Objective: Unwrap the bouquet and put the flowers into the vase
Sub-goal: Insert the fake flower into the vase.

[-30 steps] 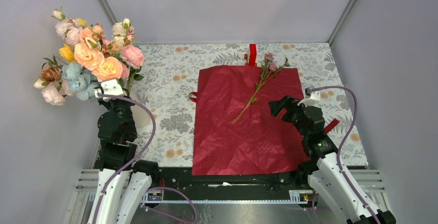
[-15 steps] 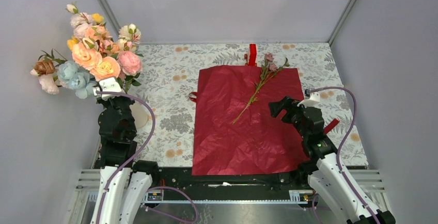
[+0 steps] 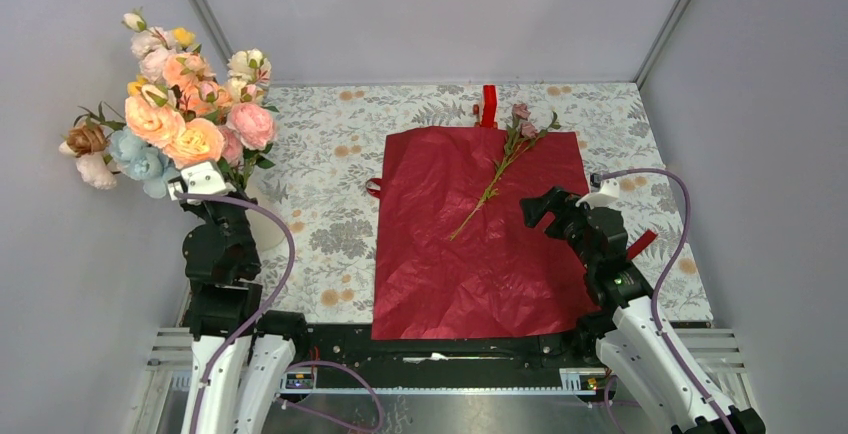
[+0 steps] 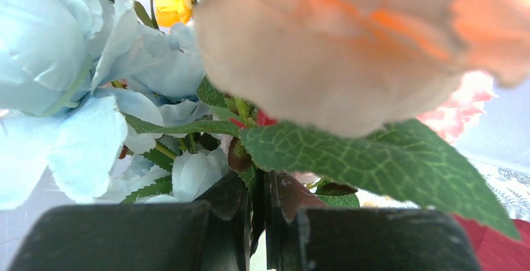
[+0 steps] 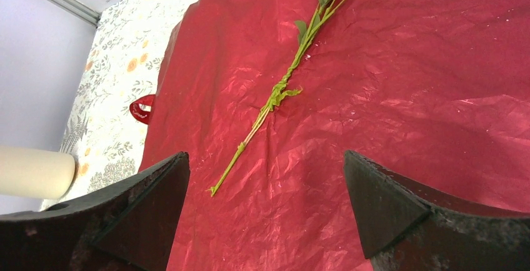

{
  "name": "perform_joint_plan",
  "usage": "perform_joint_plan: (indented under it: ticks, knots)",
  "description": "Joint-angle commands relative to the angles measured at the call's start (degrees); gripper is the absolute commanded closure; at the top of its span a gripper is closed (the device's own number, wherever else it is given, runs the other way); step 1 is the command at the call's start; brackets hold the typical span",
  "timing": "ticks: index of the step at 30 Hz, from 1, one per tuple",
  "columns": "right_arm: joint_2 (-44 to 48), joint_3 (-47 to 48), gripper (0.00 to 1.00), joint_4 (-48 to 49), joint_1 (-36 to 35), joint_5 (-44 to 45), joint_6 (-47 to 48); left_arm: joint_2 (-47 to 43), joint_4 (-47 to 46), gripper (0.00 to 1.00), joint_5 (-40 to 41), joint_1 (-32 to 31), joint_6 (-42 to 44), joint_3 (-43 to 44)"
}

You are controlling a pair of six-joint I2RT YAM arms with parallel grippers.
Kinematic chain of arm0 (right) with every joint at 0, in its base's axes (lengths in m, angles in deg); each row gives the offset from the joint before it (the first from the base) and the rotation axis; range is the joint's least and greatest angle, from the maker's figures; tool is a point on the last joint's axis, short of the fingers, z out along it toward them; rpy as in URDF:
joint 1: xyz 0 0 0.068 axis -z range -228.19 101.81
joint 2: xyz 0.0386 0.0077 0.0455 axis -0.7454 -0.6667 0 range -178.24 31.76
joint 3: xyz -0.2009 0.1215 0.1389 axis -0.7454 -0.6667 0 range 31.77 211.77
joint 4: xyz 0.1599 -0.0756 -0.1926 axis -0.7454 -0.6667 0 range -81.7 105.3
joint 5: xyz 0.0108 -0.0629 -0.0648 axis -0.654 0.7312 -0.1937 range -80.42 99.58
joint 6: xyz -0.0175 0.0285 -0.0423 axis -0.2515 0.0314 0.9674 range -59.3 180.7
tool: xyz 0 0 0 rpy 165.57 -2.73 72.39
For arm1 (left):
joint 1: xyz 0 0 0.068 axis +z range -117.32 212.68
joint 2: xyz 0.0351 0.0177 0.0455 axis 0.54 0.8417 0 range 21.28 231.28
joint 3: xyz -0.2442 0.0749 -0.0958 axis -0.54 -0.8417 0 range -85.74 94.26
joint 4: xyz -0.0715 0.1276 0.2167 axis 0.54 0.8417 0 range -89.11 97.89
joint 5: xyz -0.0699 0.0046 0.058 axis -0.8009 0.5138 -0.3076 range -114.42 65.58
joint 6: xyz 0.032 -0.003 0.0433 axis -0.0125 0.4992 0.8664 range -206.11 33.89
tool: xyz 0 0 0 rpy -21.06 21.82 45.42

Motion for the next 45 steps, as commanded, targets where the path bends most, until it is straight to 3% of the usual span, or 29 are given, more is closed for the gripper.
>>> perform_joint_plan:
  ticks: [1,12,25,45]
  knots:
    - [0.48,-0.52,0.01,1.54,0.55,-0.58,-0.43,-0.56,-1.86,1.00,-0.19,0.49,-2.03,-1.52]
    - [1.60,-0.80,0.02,1.06,0.58,-1.99,-0.87,-0.37,-4.78,1.00,-0.88,3.44,-4.54,-2.08]
    - [4.17,0.39,0.02,-0.97,0.59,-1.19,1.32,3.84,-2.77,1.00,-9.96,10.75,-13.14,-0.75]
    - [4.36,0.97,0.02,-0.94,0.58,-2.14,1.31,-2.54,5.68,1.00,-4.08,10.88,-16.19,-3.91]
